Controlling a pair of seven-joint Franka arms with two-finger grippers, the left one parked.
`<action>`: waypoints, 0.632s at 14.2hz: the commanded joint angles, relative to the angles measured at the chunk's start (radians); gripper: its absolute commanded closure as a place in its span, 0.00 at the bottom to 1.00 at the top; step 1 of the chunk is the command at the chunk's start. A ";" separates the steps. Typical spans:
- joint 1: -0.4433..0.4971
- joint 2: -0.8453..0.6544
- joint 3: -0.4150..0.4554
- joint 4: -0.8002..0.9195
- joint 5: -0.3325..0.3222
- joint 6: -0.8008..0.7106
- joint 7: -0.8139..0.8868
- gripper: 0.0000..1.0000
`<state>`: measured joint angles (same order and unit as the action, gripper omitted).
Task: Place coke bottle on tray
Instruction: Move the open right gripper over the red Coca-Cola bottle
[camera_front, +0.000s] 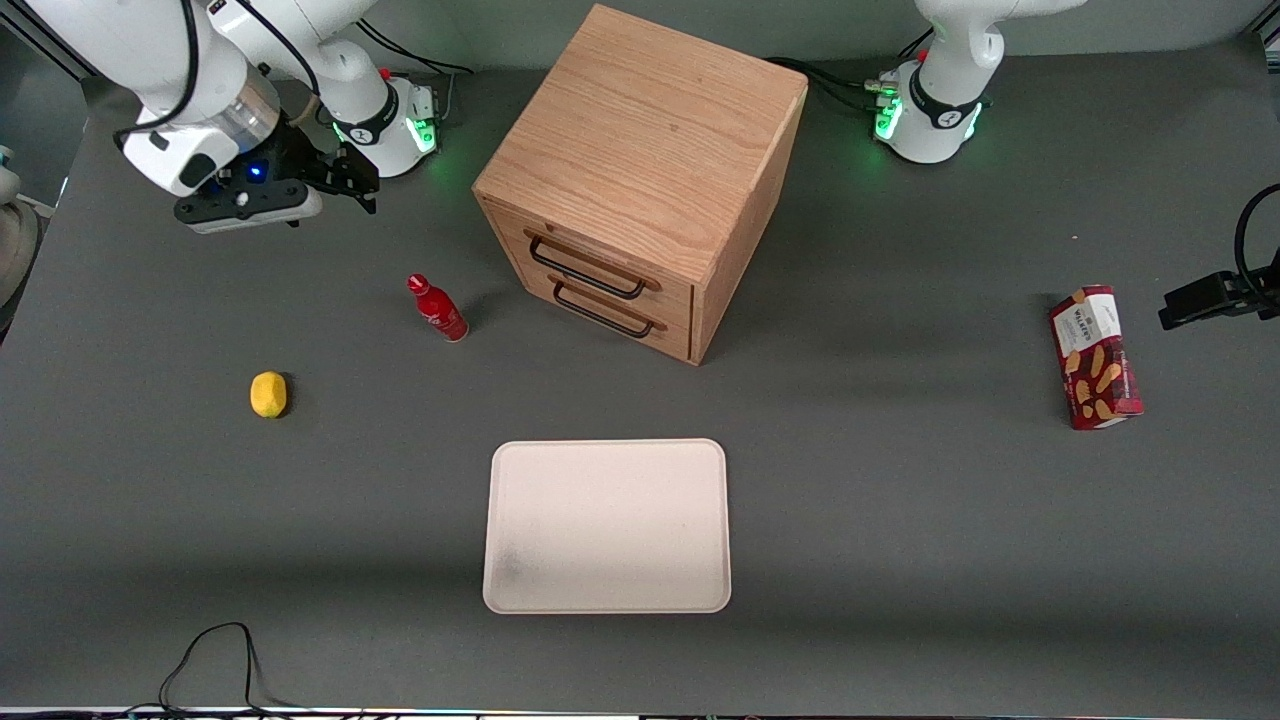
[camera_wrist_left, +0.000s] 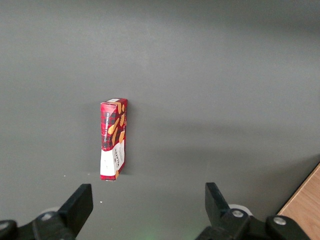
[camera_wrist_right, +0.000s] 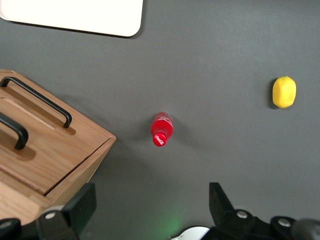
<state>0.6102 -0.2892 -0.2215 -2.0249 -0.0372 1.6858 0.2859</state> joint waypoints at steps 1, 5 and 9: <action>0.017 -0.030 -0.010 -0.089 -0.021 0.081 0.041 0.00; 0.011 -0.025 -0.010 -0.196 -0.021 0.213 0.041 0.00; 0.011 -0.004 -0.010 -0.283 -0.021 0.343 0.041 0.00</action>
<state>0.6102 -0.2823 -0.2241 -2.2682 -0.0379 1.9834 0.2992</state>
